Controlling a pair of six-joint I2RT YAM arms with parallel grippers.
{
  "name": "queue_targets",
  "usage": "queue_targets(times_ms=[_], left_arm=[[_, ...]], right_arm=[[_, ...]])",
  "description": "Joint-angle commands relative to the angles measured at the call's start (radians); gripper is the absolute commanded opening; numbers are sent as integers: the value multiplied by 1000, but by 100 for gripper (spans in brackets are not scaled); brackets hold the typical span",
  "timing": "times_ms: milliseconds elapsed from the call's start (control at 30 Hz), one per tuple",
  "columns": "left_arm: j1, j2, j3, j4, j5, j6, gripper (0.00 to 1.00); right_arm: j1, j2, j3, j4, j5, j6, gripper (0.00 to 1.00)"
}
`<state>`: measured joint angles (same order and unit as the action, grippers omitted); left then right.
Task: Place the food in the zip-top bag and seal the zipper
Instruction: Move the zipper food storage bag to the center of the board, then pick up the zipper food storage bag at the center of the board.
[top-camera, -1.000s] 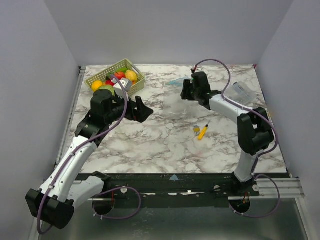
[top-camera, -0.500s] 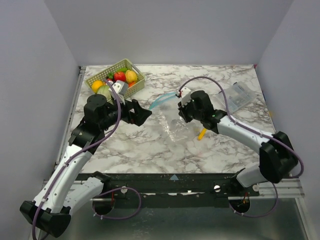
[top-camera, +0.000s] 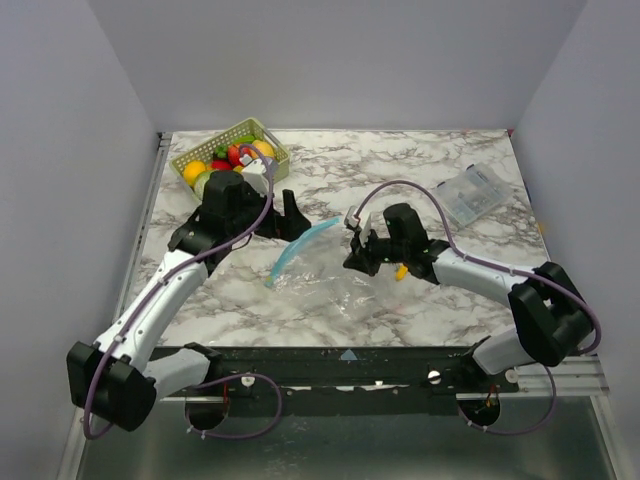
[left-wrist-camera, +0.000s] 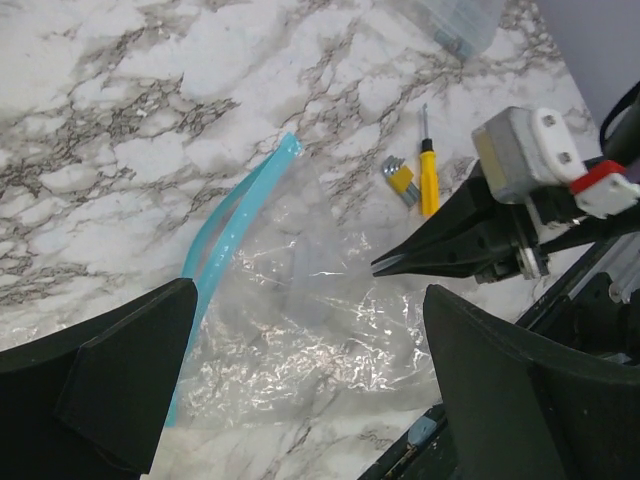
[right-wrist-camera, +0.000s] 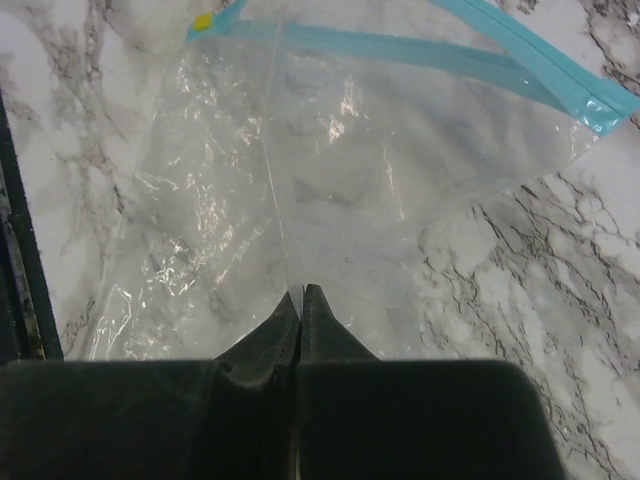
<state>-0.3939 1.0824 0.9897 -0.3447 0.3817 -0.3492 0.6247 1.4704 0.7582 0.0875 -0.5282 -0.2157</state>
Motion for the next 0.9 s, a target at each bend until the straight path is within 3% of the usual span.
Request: queue_targets(times_ms=[0, 167, 333, 600, 767, 867], left_arm=[[12, 128, 80, -82, 9, 34, 98], [21, 275, 122, -110, 88, 14, 99], [22, 446, 252, -252, 109, -3, 99], [22, 502, 191, -184, 175, -49, 98], [21, 525, 167, -145, 263, -73, 94], [22, 537, 170, -137, 303, -83, 85]], right_arm=[[-4, -9, 27, -12, -140, -39, 1], [-3, 0, 34, -48, -175, -45, 0], [-3, -12, 17, -33, -183, -31, 1], [-3, -32, 4, -19, -175, -19, 1], [-3, -31, 2, -12, -171, -13, 1], [-4, -32, -10, 4, -171, 2, 1]])
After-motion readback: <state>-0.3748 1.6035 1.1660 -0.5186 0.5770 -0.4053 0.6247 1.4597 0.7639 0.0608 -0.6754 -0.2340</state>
